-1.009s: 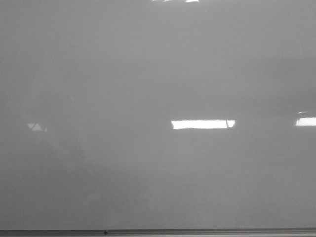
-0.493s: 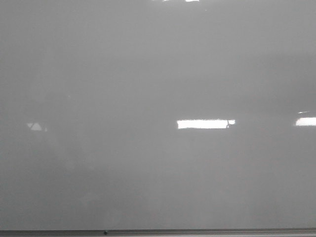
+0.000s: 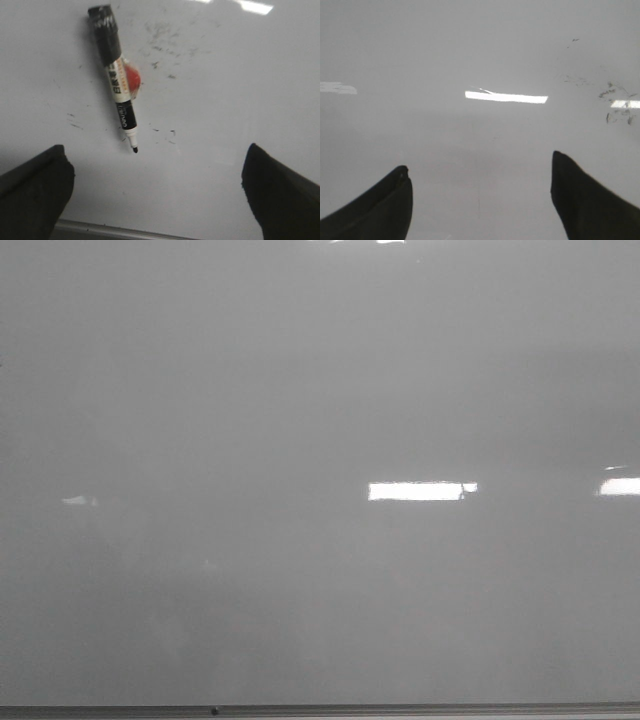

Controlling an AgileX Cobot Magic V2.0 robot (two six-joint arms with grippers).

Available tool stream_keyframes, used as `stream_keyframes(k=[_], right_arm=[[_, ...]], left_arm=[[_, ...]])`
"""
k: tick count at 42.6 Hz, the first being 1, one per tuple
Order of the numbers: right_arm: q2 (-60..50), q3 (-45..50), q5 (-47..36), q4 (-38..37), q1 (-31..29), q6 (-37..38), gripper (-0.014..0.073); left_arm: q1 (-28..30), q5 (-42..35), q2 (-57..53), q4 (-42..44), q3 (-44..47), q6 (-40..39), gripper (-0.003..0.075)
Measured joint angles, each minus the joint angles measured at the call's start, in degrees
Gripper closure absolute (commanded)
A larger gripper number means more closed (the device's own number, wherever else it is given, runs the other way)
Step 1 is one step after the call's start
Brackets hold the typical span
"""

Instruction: Write number 9 on whiteboard

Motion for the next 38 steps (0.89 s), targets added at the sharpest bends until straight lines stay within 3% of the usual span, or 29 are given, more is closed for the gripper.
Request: stream_keyframes(k=[12,16,38], right_arm=[[0.00,0.00,-0.10,0.00,0.00,0.00,0.0004],[0.00,0.00,-0.09,0.00,0.00,0.00,0.0004],[0.03,0.00,-0.09,0.00,0.00,0.00,0.0004]], left_arm=[[0.71,-9.02,19.71,-0.47,-4.59,0.00,0.0062],[0.71,-12.02,23.80,-0.59,-5.72,-0.04,0.0095],[-1.25,-17.72,31.20,-0.59,-8.06,-0.04,0.0528]])
